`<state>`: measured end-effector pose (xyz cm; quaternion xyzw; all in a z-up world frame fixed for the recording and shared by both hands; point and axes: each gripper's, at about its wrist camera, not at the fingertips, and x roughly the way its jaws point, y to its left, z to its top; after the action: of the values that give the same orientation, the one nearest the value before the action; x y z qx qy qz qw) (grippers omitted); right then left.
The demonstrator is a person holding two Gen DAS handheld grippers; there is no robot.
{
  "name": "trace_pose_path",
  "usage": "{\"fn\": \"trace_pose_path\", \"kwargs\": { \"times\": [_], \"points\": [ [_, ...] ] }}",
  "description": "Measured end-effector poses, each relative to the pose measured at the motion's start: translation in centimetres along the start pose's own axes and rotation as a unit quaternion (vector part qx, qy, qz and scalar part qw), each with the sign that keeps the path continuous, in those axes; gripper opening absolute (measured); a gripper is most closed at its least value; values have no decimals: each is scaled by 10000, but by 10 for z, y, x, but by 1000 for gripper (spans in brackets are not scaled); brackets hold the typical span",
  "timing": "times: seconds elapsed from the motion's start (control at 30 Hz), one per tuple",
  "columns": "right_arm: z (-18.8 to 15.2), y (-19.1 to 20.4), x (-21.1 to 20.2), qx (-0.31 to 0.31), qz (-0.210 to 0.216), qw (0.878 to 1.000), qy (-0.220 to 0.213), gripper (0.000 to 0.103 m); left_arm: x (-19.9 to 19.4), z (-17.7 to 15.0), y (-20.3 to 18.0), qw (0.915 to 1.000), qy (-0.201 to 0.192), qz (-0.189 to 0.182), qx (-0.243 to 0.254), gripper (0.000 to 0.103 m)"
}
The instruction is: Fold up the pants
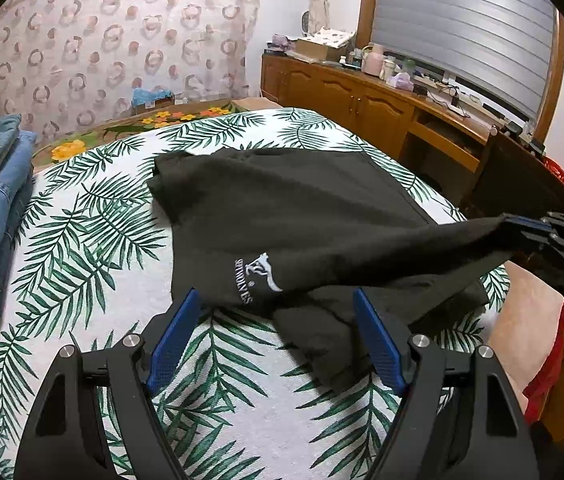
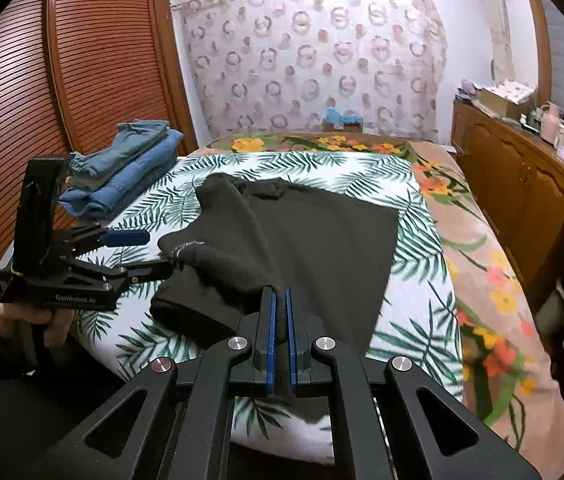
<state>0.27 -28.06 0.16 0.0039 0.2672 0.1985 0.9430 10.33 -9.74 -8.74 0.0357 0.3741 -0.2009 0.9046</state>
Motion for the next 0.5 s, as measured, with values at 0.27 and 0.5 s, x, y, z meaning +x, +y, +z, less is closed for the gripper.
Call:
{"fn": "trace_pose_path", "kwargs": {
  "times": [0.27, 0.5],
  "points": [
    [-5, -4, 4, 131, -215, 9994, 232, 5, 3, -3, -2, 10000, 1, -46, -37, 79],
    [-6, -6, 23, 449, -93, 9978, 483, 5, 11, -7, -3, 9999, 84, -57, -47, 79]
  ]
}}
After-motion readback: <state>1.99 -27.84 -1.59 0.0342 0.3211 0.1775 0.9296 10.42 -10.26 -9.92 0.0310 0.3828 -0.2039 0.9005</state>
